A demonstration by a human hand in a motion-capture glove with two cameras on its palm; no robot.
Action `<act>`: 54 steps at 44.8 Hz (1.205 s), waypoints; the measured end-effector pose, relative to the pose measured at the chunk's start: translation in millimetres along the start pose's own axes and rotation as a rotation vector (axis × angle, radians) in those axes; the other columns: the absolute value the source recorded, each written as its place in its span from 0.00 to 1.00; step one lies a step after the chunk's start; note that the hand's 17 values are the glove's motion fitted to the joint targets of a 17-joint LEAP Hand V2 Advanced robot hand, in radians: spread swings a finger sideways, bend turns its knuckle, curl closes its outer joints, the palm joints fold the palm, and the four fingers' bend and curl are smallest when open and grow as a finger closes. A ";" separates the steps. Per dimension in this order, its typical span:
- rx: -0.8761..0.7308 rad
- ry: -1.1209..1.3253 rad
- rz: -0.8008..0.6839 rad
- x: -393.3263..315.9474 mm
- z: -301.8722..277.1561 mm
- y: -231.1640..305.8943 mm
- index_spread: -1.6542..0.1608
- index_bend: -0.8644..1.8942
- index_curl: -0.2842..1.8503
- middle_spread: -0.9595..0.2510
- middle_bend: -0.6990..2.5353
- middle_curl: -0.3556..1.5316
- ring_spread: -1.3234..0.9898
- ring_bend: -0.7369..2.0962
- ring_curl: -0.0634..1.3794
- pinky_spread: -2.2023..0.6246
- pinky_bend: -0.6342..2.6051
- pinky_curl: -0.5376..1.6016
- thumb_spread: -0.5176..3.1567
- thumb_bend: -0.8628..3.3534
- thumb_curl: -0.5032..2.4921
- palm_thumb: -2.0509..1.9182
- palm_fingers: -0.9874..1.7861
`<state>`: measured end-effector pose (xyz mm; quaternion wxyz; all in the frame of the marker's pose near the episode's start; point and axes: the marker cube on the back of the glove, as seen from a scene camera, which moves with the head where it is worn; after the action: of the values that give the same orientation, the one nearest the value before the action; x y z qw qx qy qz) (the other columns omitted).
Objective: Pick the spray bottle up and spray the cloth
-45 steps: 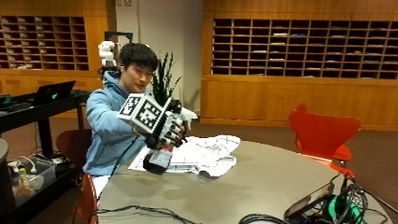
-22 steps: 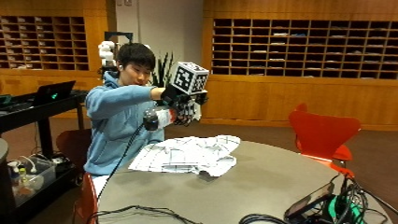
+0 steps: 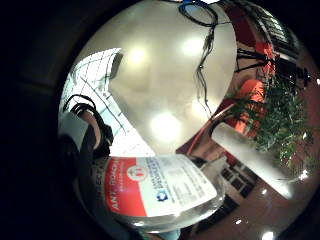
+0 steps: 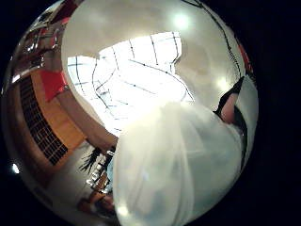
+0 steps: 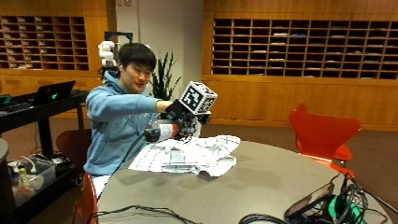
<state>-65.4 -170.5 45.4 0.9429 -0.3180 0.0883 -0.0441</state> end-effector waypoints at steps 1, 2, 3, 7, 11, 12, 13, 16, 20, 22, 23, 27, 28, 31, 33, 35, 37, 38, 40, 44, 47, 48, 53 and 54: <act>0.004 0.003 -0.001 -0.4 -0.7 0.6 0.81 0.48 0.38 0.68 0.40 0.45 0.49 0.47 0.36 0.69 0.30 0.43 0.20 0.20 0.43 0.74 0.86; 0.007 0.005 -0.003 -0.8 -1.9 1.5 0.81 0.48 0.38 0.68 0.40 0.45 0.49 0.47 0.36 0.69 0.30 0.43 0.20 0.20 0.43 0.74 0.86; 0.010 0.005 -0.005 -1.0 -3.6 2.8 0.81 0.48 0.38 0.68 0.40 0.45 0.49 0.47 0.36 0.69 0.30 0.43 0.20 0.20 0.43 0.74 0.86; 0.021 -0.009 -0.010 0.1 -13.2 9.1 0.80 0.48 0.38 0.68 0.40 0.45 0.49 0.46 0.36 0.69 0.30 0.43 0.20 0.20 0.43 0.74 0.86; 0.036 -0.027 -0.007 0.2 -23.3 16.8 0.80 0.48 0.38 0.68 0.40 0.45 0.49 0.46 0.36 0.69 0.30 0.43 0.20 0.20 0.43 0.74 0.86; 0.040 -0.031 -0.006 0.3 -26.1 18.8 0.80 0.48 0.38 0.68 0.40 0.45 0.49 0.46 0.36 0.69 0.30 0.43 0.20 0.20 0.43 0.74 0.86; 0.045 -0.033 -0.006 0.4 -28.9 20.7 0.80 0.48 0.38 0.68 0.40 0.45 0.49 0.46 0.36 0.69 0.30 0.43 0.20 0.20 0.43 0.74 0.86; 0.058 -0.030 -0.005 -0.7 -35.2 25.8 0.80 0.48 0.38 0.68 0.40 0.45 0.49 0.46 0.36 0.69 0.30 0.43 0.20 0.20 0.43 0.74 0.86; 0.071 -0.031 -0.007 -4.1 -38.4 29.0 0.80 0.48 0.38 0.68 0.40 0.45 0.49 0.46 0.36 0.69 0.30 0.43 0.20 0.20 0.44 0.74 0.86; 0.070 -0.036 -0.012 -4.4 -36.9 27.7 0.80 0.48 0.38 0.68 0.40 0.45 0.49 0.46 0.36 0.69 0.30 0.43 0.20 0.20 0.44 0.74 0.86; 0.068 -0.041 -0.017 -4.4 -35.5 26.3 0.80 0.48 0.38 0.68 0.40 0.45 0.49 0.46 0.36 0.69 0.30 0.43 0.20 0.20 0.44 0.74 0.86; 0.066 -0.094 -0.057 -10.5 -29.2 21.0 0.80 0.48 0.38 0.68 0.40 0.45 0.49 0.46 0.36 0.69 0.30 0.43 0.20 0.20 0.44 0.74 0.86; 0.074 -0.116 -0.076 -13.6 -28.4 20.4 0.80 0.48 0.38 0.68 0.40 0.45 0.49 0.46 0.36 0.69 0.30 0.43 0.20 0.20 0.44 0.74 0.86; 0.125 -0.201 -0.161 -25.2 -30.8 22.0 0.80 0.48 0.38 0.68 0.40 0.45 0.49 0.46 0.36 0.69 0.30 0.43 0.20 0.20 0.44 0.74 0.86; 0.170 -0.265 -0.220 -33.7 -35.6 24.5 0.80 0.48 0.38 0.68 0.40 0.45 0.49 0.46 0.36 0.69 0.30 0.43 0.20 0.20 0.44 0.74 0.86; 0.219 -0.330 -0.280 -44.2 -41.4 28.7 0.80 0.48 0.38 0.68 0.41 0.45 0.49 0.46 0.36 0.69 0.30 0.43 0.20 0.20 0.44 0.74 0.86; 0.273 -0.392 -0.338 -55.7 -47.5 33.7 0.80 0.48 0.38 0.68 0.40 0.45 0.49 0.46 0.36 0.69 0.30 0.43 0.20 0.20 0.44 0.74 0.86; 0.302 -0.421 -0.362 -60.7 -50.8 35.7 0.80 0.48 0.38 0.68 0.40 0.45 0.49 0.46 0.36 0.69 0.30 0.43 0.20 0.20 0.44 0.74 0.86; 0.363 -0.490 -0.397 -67.6 -59.2 37.7 0.80 0.48 0.38 0.68 0.40 0.45 0.49 0.46 0.36 0.69 0.30 0.43 0.20 0.20 0.44 0.74 0.86; 0.481 -0.691 -0.480 -96.0 -74.1 49.3 0.81 0.48 0.38 0.68 0.40 0.45 0.49 0.46 0.36 0.69 0.30 0.43 0.20 0.20 0.44 0.74 0.86; 0.543 -0.852 -0.554 -122.6 -83.2 60.5 0.81 0.48 0.38 0.68 0.40 0.45 0.49 0.46 0.36 0.69 0.30 0.43 0.20 0.20 0.44 0.74 0.86; 0.560 -0.902 -0.576 -130.4 -86.5 63.0 0.81 0.48 0.38 0.68 0.40 0.45 0.49 0.46 0.36 0.69 0.30 0.43 0.20 0.20 0.44 0.74 0.86; 0.645 -1.113 -0.670 -168.8 -97.9 73.3 0.81 0.48 0.38 0.69 0.40 0.45 0.49 0.46 0.36 0.69 0.30 0.43 0.20 0.20 0.44 0.74 0.86; 0.662 -1.154 -0.681 -176.1 -99.0 73.8 0.81 0.48 0.38 0.69 0.40 0.45 0.49 0.46 0.36 0.69 0.30 0.43 0.20 0.20 0.44 0.74 0.86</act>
<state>-255.3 -146.0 -52.5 0.8200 0.0002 -0.5419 -0.1841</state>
